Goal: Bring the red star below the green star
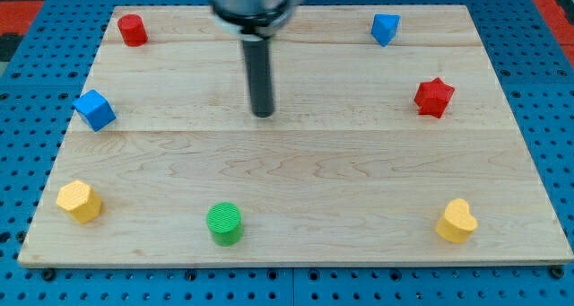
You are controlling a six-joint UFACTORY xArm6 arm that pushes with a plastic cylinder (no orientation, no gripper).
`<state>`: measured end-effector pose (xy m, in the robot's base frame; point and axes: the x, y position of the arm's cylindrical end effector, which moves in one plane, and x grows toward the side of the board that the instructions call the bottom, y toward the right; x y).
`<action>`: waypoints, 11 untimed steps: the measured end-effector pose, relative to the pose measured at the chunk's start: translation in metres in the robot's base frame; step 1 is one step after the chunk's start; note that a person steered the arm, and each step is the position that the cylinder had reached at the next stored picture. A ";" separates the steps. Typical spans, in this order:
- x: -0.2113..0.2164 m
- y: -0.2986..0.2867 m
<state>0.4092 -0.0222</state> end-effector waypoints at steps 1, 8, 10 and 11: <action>0.013 0.006; -0.050 0.192; -0.072 0.162; -0.072 0.074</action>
